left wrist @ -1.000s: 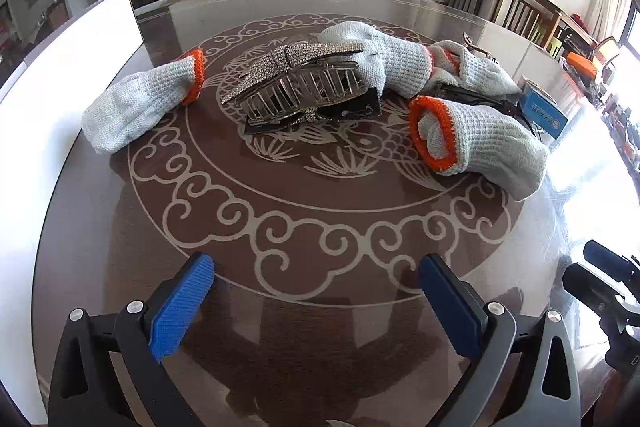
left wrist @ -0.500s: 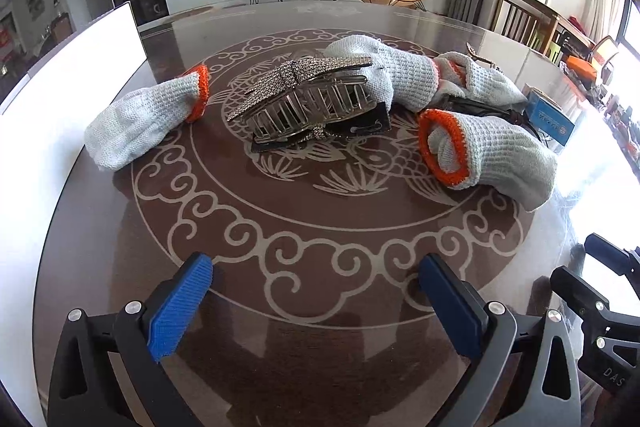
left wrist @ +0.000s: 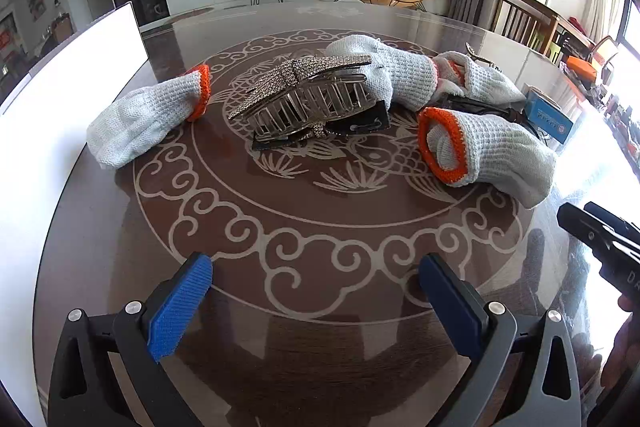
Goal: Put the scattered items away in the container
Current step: 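Move both open grippers back over the table toward the remaining items, then reach the right gripper toward the ointment box and black-framed glasses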
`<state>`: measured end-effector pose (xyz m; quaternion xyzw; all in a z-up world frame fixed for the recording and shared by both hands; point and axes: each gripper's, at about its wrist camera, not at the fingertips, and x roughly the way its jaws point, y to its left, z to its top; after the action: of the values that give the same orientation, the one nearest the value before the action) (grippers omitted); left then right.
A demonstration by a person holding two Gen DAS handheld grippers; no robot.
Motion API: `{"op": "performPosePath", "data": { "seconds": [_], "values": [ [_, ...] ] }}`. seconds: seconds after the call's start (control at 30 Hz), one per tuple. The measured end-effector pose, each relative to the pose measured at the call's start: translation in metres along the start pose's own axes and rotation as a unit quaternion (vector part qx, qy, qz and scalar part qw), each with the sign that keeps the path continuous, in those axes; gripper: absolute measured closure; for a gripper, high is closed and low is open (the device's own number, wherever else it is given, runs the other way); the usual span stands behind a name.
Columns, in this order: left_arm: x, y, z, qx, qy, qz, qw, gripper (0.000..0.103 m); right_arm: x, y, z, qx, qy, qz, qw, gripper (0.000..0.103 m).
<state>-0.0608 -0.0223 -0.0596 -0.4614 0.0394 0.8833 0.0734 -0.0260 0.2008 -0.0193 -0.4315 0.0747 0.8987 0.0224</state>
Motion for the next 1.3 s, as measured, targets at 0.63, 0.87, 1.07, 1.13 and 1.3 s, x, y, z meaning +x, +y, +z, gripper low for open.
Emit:
{"op": "performPosePath", "data": {
  "seconds": [0.63, 0.87, 1.07, 1.13, 1.3],
  "values": [
    [-0.008, 0.021, -0.005, -0.050, -0.029, -0.063, 0.9964, 0.000, -0.009, -0.006, 0.017, -0.050, 0.029, 0.161, 0.985, 0.036],
    [-0.004, 0.022, -0.003, -0.044, -0.026, -0.055, 0.9972, 0.000, 0.032, -0.039, 0.099, 0.054, 0.083, 0.247, 0.964, 0.036],
    [-0.004, 0.024, -0.004, -0.046, -0.027, -0.057, 0.9970, 0.000, 0.038, -0.051, 0.132, 0.063, 0.003, 0.198, 0.978, 0.036],
    [-0.004, 0.025, -0.004, -0.049, -0.028, -0.060, 0.9966, 0.000, 0.048, -0.054, 0.126, 0.044, 0.039, 0.140, 0.988, 0.036],
    [-0.004, 0.030, -0.004, -0.061, -0.033, -0.069, 0.9952, 0.000, 0.068, -0.090, 0.102, 0.157, 0.050, 0.228, 0.960, 0.036]
  ]
}}
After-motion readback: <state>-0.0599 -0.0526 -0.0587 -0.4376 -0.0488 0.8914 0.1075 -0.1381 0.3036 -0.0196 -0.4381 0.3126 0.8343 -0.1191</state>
